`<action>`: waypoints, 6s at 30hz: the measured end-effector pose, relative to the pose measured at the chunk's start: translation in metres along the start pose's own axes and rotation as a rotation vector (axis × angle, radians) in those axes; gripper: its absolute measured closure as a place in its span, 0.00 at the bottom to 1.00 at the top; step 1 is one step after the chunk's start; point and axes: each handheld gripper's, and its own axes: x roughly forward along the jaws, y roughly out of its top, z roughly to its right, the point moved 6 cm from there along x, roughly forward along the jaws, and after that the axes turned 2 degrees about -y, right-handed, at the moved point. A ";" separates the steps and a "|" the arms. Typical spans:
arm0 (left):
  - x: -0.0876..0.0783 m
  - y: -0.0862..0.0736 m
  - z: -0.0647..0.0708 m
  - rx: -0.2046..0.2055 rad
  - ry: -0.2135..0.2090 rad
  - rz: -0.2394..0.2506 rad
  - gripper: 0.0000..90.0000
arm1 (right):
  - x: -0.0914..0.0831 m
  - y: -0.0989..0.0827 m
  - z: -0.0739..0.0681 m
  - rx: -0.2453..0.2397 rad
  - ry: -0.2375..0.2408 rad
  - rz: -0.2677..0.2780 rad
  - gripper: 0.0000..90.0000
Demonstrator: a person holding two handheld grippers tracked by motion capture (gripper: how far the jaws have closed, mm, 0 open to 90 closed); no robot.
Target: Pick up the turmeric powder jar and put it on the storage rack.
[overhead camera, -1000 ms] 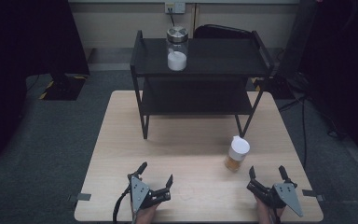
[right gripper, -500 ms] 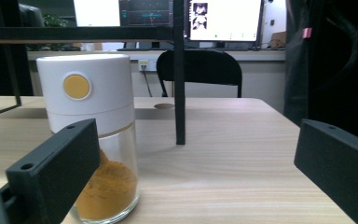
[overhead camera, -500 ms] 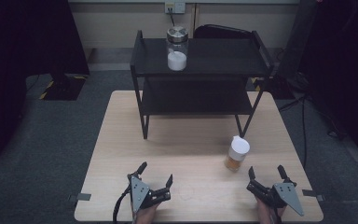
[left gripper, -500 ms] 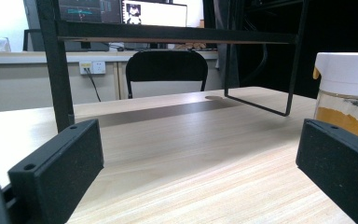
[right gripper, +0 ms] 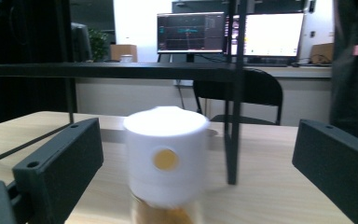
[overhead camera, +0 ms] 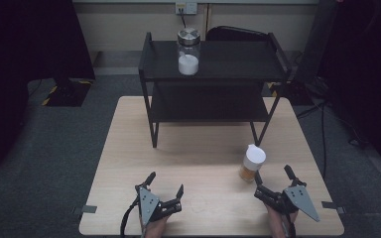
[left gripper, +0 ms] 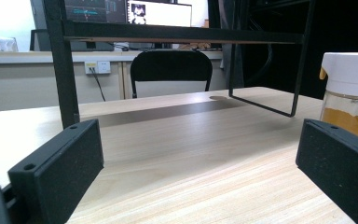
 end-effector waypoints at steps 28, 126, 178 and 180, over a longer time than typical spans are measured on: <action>0.000 0.000 0.000 0.000 0.000 0.000 0.01 | 0.050 -0.020 -0.007 -0.021 0.049 -0.080 0.33; 0.000 0.000 -0.001 -0.006 0.000 -0.003 0.00 | 0.071 0.215 0.035 -0.085 0.372 -0.003 0.34; 0.000 0.000 0.000 0.000 0.000 0.001 0.00 | 0.247 0.307 -0.007 -0.024 0.381 -0.089 0.34; 0.000 0.000 0.000 0.000 0.000 0.001 0.00 | 0.248 0.305 -0.008 -0.026 0.377 -0.098 0.34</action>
